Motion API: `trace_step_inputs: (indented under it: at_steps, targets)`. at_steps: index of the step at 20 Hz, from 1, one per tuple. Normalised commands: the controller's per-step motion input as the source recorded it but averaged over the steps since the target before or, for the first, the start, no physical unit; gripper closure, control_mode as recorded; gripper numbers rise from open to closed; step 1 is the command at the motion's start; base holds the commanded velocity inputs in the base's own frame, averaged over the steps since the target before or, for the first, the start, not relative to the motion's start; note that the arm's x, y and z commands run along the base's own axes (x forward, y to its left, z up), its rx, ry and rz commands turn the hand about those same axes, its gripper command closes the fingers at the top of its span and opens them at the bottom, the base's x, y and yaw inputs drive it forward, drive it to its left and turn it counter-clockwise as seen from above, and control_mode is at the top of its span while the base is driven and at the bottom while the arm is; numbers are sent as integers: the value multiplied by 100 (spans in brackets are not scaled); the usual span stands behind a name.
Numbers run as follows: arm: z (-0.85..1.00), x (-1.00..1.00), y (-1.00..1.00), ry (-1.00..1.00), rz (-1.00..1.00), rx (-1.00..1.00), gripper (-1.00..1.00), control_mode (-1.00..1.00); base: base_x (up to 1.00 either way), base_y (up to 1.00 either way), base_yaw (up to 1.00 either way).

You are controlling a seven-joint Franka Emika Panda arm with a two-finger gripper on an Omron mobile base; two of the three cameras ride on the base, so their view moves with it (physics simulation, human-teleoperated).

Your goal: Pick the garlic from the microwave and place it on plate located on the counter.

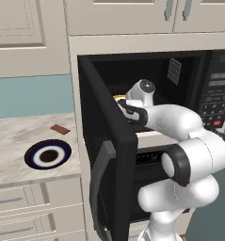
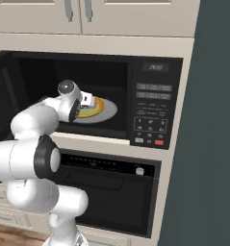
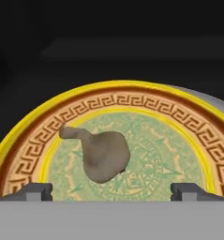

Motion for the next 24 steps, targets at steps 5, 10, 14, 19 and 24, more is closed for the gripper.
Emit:
trace_step_inputs:
  at_steps: [5, 10, 14, 19, 24]
  targets:
    - [0, 35, 0, 0, 0, 0, -100, -100, 0, 0, 0]
    - [-5, 19, 0, 0, 0, 0, -100, -100, 0, 0, 0]
    - [-15, 6, 0, 0, 0, 0, -100, -100, 0, 0, 0]
    - [-13, 10, 0, 0, 0, 0, -100, -100, 0, 0, 0]
    - [-6, 16, 0, 0, 0, 0, -100, -100, 0, 0, 0]
